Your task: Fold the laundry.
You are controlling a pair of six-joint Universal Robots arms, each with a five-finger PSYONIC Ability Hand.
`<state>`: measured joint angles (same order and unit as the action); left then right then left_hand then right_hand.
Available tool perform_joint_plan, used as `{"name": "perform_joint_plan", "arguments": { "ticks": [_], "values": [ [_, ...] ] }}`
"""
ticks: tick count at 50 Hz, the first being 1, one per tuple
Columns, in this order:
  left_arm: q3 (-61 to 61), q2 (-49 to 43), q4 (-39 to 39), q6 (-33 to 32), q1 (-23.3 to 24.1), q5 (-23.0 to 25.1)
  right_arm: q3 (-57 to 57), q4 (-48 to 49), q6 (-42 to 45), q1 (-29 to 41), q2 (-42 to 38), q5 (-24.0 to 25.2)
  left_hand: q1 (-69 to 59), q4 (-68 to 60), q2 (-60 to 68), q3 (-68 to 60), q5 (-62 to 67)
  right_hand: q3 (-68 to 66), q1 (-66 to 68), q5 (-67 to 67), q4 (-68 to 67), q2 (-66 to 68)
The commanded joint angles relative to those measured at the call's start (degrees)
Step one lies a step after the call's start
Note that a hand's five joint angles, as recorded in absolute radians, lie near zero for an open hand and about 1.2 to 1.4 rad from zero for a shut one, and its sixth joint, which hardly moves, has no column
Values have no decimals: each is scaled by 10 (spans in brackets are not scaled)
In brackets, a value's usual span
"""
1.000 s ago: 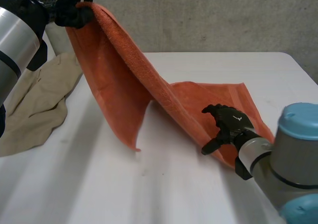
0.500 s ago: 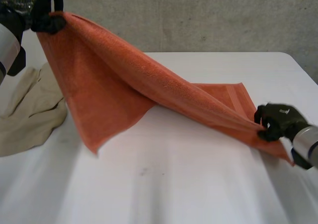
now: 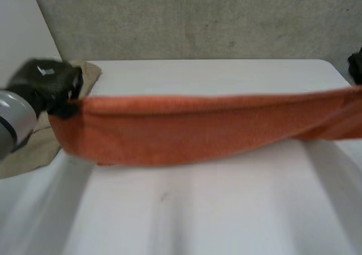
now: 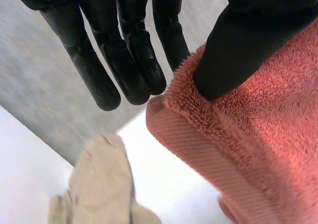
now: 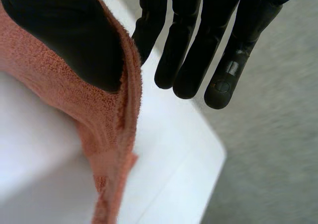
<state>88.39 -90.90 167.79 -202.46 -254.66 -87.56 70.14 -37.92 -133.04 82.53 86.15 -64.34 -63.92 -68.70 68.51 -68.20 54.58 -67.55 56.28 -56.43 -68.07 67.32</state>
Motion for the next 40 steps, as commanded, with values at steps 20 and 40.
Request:
{"name": "perform_joint_plan", "arguments": {
  "ticks": [20, 40],
  "values": [
    [-491, -328, 239, -82, 44, -66, -392, 346, -21, 163, -305, -178, -161, -113, 115, -118, 154, -125, 237, -136, -119, 127],
    [-217, -263, 364, -44, 29, -87, -192, 522, -69, 160, -271, -98, -161, -113, 115, -118, 154, -125, 237, -136, -119, 127]
  ]
}}
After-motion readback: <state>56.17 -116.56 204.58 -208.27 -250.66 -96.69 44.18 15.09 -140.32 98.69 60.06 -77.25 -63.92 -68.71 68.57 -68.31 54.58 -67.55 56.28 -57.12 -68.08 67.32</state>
